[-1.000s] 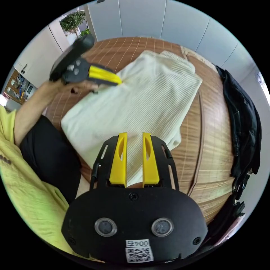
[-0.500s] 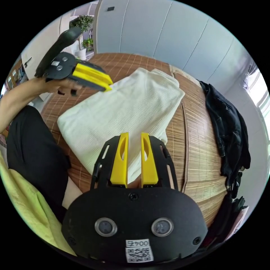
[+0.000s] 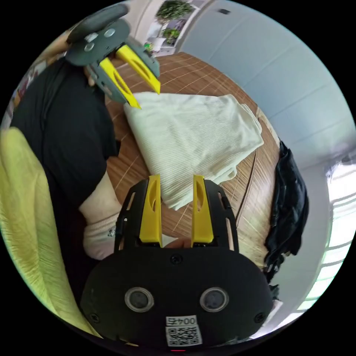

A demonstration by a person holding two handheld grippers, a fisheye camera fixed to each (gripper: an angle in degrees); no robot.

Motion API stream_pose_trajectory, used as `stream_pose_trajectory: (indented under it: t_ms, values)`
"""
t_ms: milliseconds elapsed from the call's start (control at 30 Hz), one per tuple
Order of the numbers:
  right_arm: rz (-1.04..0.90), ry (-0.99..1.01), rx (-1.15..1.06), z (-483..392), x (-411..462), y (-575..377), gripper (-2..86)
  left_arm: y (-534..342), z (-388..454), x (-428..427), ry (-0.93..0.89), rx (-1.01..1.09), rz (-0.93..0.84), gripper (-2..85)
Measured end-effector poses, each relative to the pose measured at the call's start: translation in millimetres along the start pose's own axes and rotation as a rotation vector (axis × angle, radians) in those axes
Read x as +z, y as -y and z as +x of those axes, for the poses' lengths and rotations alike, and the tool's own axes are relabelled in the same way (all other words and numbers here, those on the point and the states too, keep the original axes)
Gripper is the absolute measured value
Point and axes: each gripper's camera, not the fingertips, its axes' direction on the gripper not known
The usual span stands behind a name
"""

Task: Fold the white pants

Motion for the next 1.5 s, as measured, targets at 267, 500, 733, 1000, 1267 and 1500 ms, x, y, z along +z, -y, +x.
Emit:
stream_pose_trajectory:
  t_ms: [267, 500, 733, 1000, 1267, 1500]
  values:
    - [-0.107, -0.148, -0.254, -59.5, 9.6, 12.6, 13.8, 7.3, 29.9, 32.3, 0.007, 0.047, -0.043, 10.1]
    - [-0.139, -0.23, -0.341, -68.2, 23.5, 17.3, 11.5, 21.8, 64.9, 56.4, 0.034, 0.11, -0.035, 10.2]
    - [-0.07, -0.075, -0.089, -1.2, -1.3, 16.2, 6.1, 16.6, 79.5, 72.4, 0.072, 0.102, -0.034, 10.3]
    - [-0.001, 0.091, 0.096, 67.4, -12.3, -2.8, 6.0, 17.9, 96.8, 71.5, 0.179, 0.057, -0.042, 10.6]
    - [0.039, 0.186, 0.206, 110.6, -11.2, -26.0, 5.8, 16.3, 91.2, 56.2, 0.119, 0.01, -0.027, 16.1]
    - [0.061, 0.176, 0.213, 121.4, -15.9, -34.0, 5.9, 25.4, 86.0, 148.1, 0.124, 0.039, -0.201, 18.9]
